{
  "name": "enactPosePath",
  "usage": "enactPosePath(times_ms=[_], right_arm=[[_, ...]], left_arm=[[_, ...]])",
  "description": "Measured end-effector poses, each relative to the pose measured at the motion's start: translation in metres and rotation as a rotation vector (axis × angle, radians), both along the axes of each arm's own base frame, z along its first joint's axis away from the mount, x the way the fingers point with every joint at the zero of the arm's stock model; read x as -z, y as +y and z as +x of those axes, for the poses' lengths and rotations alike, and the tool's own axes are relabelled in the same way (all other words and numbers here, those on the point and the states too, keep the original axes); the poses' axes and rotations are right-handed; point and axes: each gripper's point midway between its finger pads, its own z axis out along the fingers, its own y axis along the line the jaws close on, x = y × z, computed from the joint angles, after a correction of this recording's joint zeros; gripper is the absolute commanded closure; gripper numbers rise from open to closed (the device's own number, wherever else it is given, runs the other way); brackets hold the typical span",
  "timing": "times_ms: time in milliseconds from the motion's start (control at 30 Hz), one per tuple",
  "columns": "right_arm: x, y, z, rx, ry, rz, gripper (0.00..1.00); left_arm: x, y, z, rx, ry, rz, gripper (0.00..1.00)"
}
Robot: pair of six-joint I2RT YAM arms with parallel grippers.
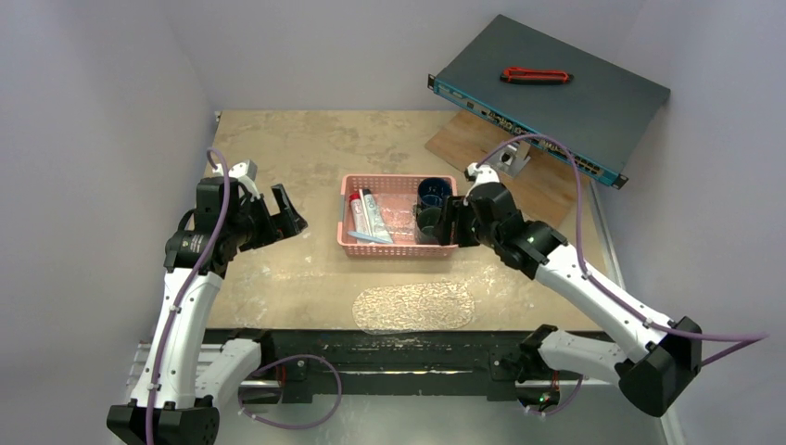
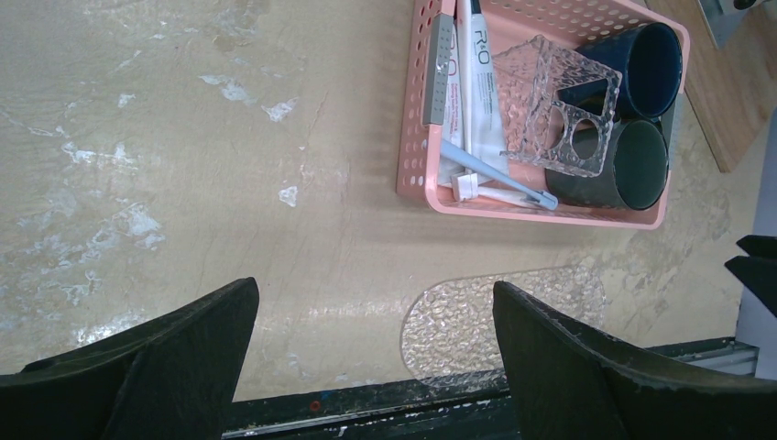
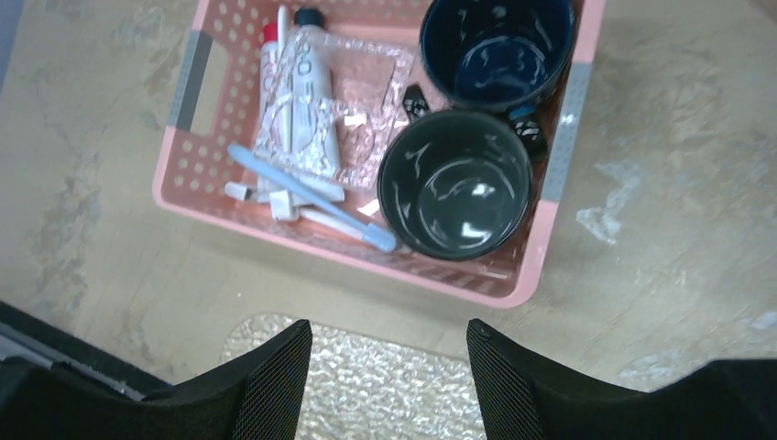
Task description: Prepare toiletry sets of a toothbrush and toothpaste on the tray
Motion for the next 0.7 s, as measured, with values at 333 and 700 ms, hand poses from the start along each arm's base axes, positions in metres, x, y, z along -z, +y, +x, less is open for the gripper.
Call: enactPosePath(times_ms=[333, 700], right_arm=[[0.035, 0.042, -0.054, -0.161, 0.116, 0.125, 0.33], [0.073, 0.106, -0.096, -0.318, 0.225, 0.127, 0.31]], left_arm=[[0.0, 0.0, 0.0, 0.0, 0.0, 0.001, 0.01], [0.0, -0.001, 0.0, 0.007, 0.0, 0.001, 0.01]])
